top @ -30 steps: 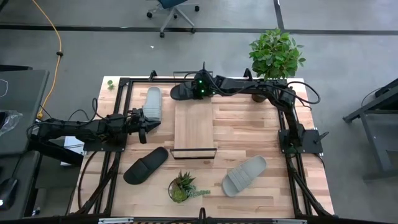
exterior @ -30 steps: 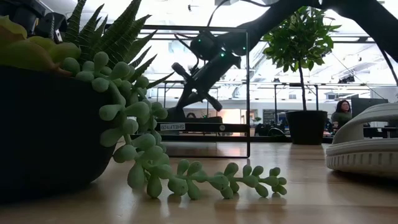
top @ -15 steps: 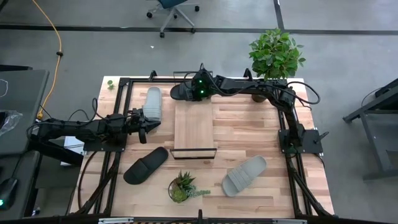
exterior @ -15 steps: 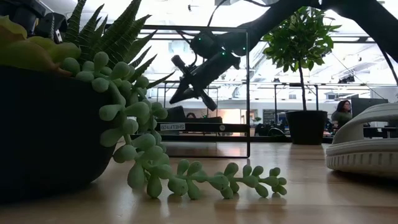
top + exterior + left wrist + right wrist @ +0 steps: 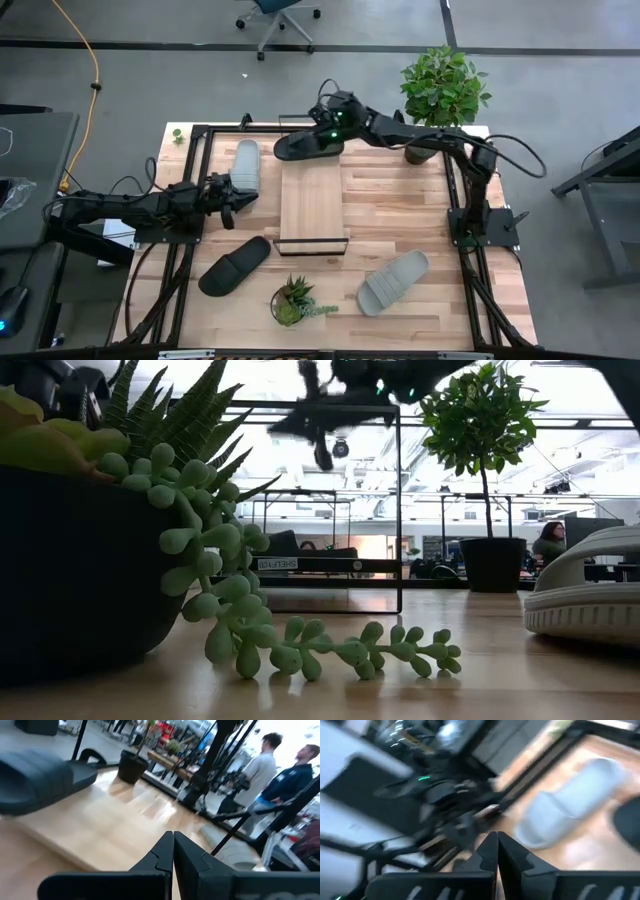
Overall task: Pick and place slides into the shelf
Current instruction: Put the black slipper slide on the shelf
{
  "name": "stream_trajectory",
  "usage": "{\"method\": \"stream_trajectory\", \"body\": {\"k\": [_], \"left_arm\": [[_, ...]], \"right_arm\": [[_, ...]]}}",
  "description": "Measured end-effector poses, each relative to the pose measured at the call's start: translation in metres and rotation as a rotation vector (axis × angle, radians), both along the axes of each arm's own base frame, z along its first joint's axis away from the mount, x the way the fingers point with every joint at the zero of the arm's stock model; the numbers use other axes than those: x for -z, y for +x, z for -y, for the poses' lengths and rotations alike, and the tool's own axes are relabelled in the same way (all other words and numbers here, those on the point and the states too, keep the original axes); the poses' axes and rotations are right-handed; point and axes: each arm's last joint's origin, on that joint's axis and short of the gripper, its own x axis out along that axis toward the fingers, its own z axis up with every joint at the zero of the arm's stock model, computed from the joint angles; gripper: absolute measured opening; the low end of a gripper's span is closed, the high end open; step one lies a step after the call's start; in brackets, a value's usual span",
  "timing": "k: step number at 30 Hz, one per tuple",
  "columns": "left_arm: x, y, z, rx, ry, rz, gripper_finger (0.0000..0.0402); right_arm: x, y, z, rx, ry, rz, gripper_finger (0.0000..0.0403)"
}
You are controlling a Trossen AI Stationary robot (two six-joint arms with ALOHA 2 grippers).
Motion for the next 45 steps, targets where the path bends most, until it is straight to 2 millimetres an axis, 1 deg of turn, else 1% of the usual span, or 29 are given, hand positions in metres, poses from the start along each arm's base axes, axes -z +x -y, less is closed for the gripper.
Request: {"method": "stream_trajectory", "body": {"k": [2,6,9,11,14,17,22,25,27,30,34,37,41,45], "left_arm": [[-0.003,0.0,0.0,0.009,0.004,0.028,0.0001],[-0.01,0.001,0.001,0.035,0.012,0.066,0.0001],[-0.025,0.0,0.002,0.062,0.053,0.077,0.0001],[-0.038,-0.001,0.003,0.081,0.093,0.085,0.0001],[-0.06,-0.005,0.004,0.102,0.148,0.073,0.0001],[-0.083,-0.013,0.005,0.12,0.185,0.013,0.0001],[-0.117,-0.036,0.009,0.141,0.205,-0.131,0.0001],[-0.132,-0.05,0.012,0.177,0.193,-0.184,0.0001],[-0.14,-0.058,0.015,0.232,0.181,-0.195,0.0001],[-0.146,-0.064,0.018,0.297,0.127,-0.184,0.0001],[-0.145,-0.063,0.019,0.333,0.028,-0.182,0.0],[-0.14,-0.055,0.019,0.372,-0.062,-0.215,0.0],[-0.138,-0.04,0.02,0.472,-0.159,-0.264,0.0],[-0.139,-0.027,0.02,0.543,-0.168,-0.267,0.0]], "right_arm": [[-0.013,-0.006,-0.007,-0.065,-0.01,0.028,0.0],[-0.028,-0.015,-0.019,-0.194,-0.003,0.057,0.0],[-0.033,-0.018,-0.027,-0.28,0.005,0.066,0.0],[-0.033,-0.019,-0.033,-0.324,0.024,0.053,0.0],[-0.033,-0.018,-0.04,-0.341,0.032,0.039,0.0],[-0.03,-0.017,-0.047,-0.36,0.021,0.02,0.0],[-0.02,-0.02,-0.057,-0.396,0.03,-0.077,0.0],[-0.012,-0.023,-0.061,-0.422,0.037,-0.152,0.0],[-0.008,-0.026,-0.065,-0.441,0.037,-0.191,0.0],[-0.004,-0.028,-0.07,-0.465,0.039,-0.237,0.0],[0.0,-0.03,-0.078,-0.49,0.027,-0.274,0.0],[0.001,-0.03,-0.081,-0.492,0.016,-0.291,0.0],[0.002,-0.03,-0.086,-0.51,0.012,-0.304,0.0],[0.004,-0.031,-0.091,-0.53,0.009,-0.323,0.0]]}}
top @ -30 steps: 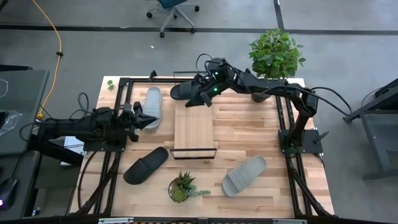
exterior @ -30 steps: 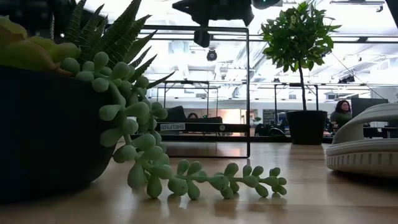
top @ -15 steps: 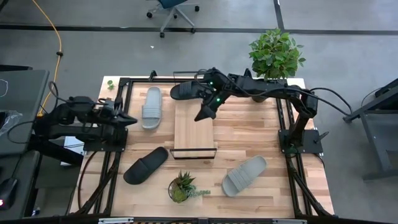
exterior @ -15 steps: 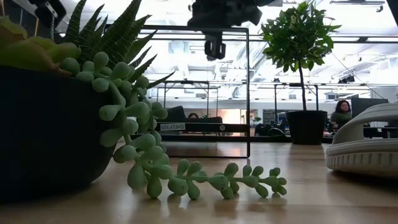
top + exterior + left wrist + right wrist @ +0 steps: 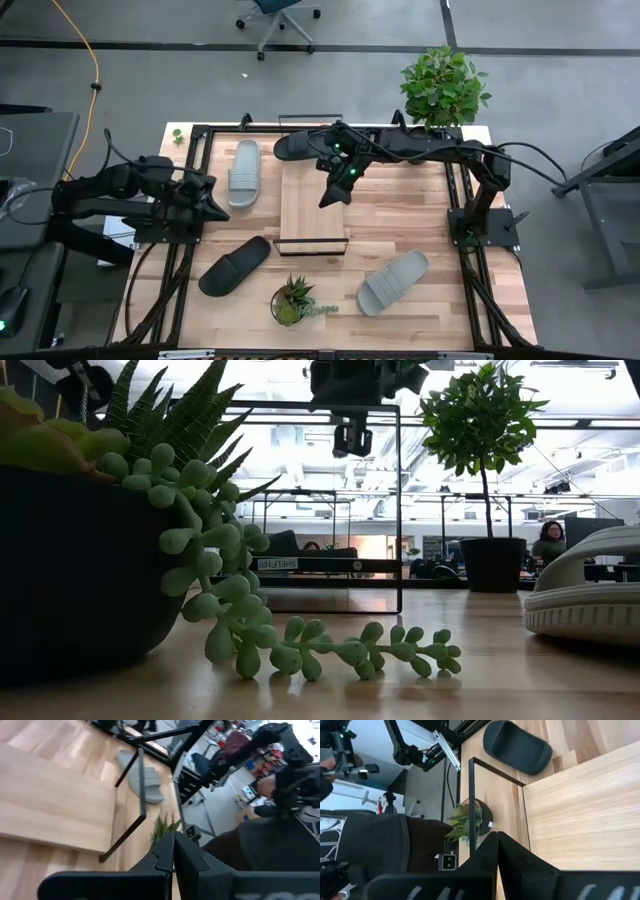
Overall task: Pick and place slides into the shelf
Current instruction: Put the black slipper slide on the shelf
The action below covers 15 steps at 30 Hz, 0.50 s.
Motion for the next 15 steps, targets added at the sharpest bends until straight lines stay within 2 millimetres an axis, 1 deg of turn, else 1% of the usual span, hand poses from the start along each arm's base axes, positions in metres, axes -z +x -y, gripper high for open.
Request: {"method": "stream_trajectory", "body": {"k": [4,8,15], "left_arm": [[-0.003,0.005,-0.001,-0.007,-0.007,0.025,0.0],[-0.003,0.005,0.0,-0.02,-0.067,0.007,0.0],[-0.001,0.004,0.01,0.035,-0.148,-0.041,0.0]], "right_arm": [[0.002,-0.002,-0.001,-0.006,0.002,-0.023,0.0],[0.003,-0.003,-0.001,-0.018,-0.009,-0.032,0.0],[0.004,-0.004,-0.002,-0.036,-0.026,-0.025,0.0]]}}
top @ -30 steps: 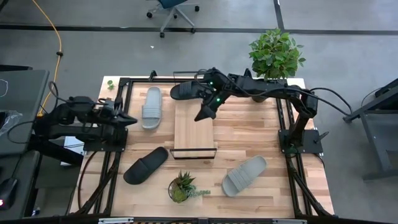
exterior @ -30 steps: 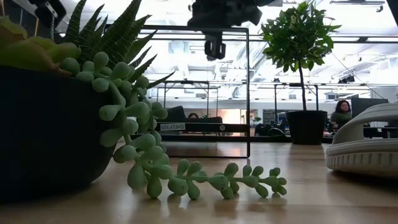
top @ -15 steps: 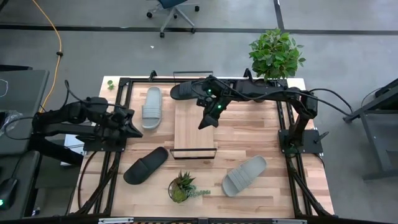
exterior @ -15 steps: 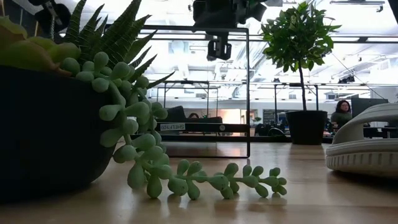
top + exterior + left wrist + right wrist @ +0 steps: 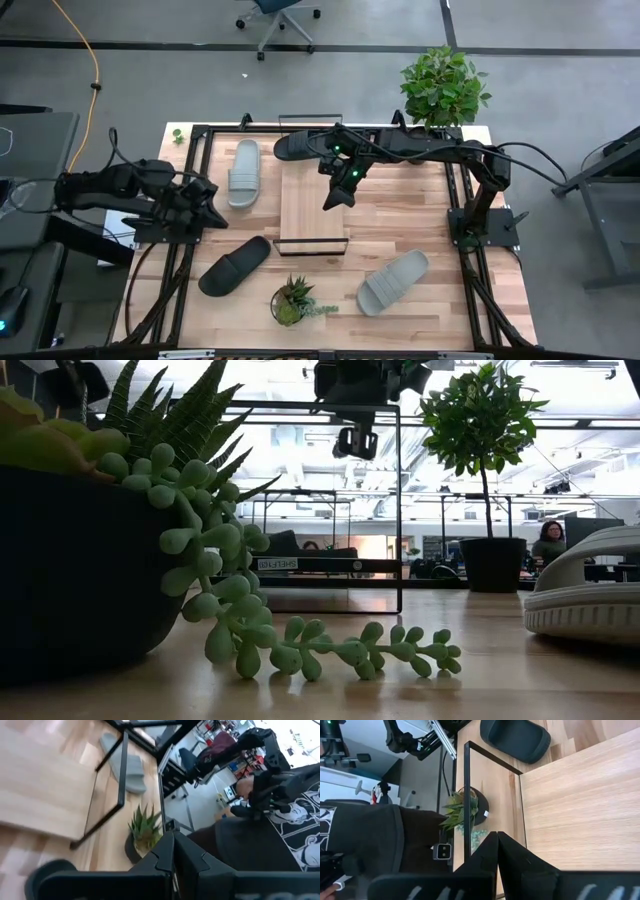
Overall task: Pick and place slides into the shelf
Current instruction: Put the black slipper slide on the shelf
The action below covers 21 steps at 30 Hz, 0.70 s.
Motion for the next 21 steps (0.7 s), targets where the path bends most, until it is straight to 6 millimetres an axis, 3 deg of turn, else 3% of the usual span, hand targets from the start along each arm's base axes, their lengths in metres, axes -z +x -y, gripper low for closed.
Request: {"method": "stream_trajectory", "body": {"k": [7,21], "left_arm": [[0.015,0.004,0.013,0.108,0.028,-0.181,0.0],[0.043,0.051,0.039,0.401,0.261,-0.357,0.0001]], "right_arm": [[0.0,0.0,0.001,-0.009,-0.014,0.012,0.0],[0.0,0.001,0.002,0.047,-0.031,-0.014,0.0]]}}
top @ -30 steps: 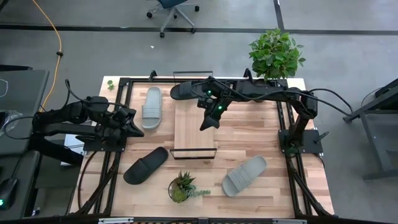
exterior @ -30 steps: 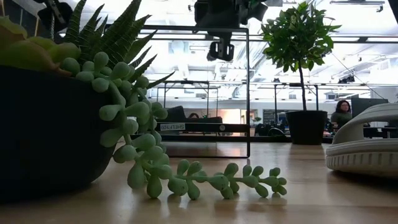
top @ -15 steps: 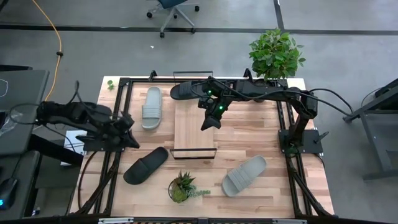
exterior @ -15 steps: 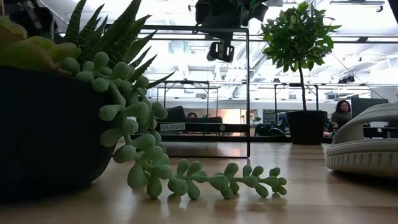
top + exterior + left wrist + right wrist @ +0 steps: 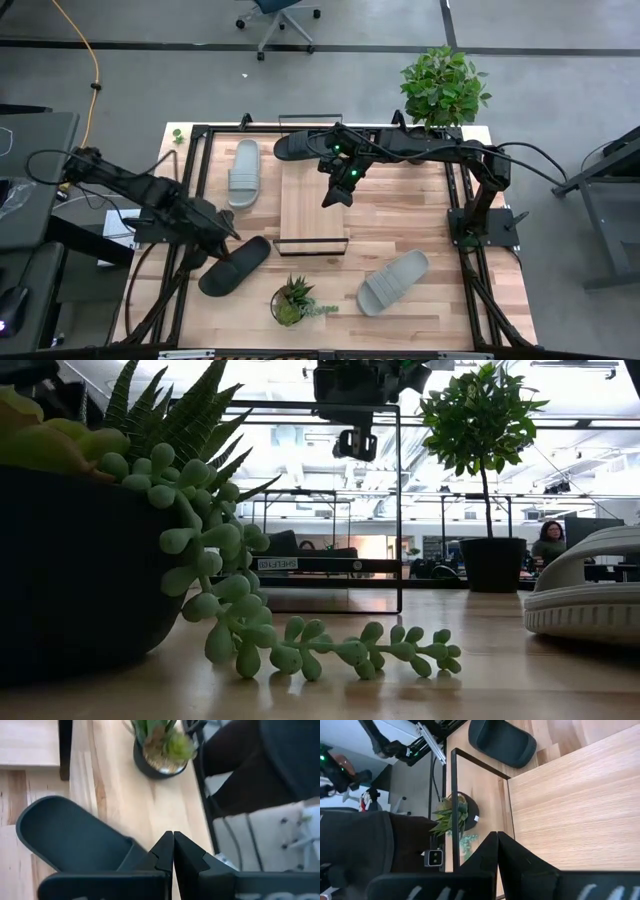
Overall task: Pick and place slides into the shelf
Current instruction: Put the black slipper slide on the shelf
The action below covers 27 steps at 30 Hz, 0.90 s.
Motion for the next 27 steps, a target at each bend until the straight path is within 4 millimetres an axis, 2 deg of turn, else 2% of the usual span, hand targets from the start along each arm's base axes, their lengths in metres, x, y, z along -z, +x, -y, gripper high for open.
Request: {"method": "stream_trajectory", "body": {"k": [5,11,18,22,27], "left_arm": [[0.013,0.008,0.002,0.029,0.055,-0.105,0.0001],[0.025,0.001,0.0,0.054,0.115,-0.277,0.0001],[0.024,0.004,0.001,0.2,0.164,-0.17,0.0003],[0.025,0.008,0.001,0.232,0.226,-0.131,0.003],[0.032,0.014,0.002,0.274,0.291,-0.15,0.0096]], "right_arm": [[0.0,0.001,-0.001,0.01,0.011,-0.007,0.0],[0.0,0.002,-0.008,-0.008,0.01,-0.007,0.0],[0.0,0.004,-0.014,0.008,-0.012,-0.015,0.0],[0.0,0.005,-0.018,0.009,-0.03,-0.018,0.0],[0.0,0.005,-0.023,0.007,-0.037,-0.023,0.0]]}}
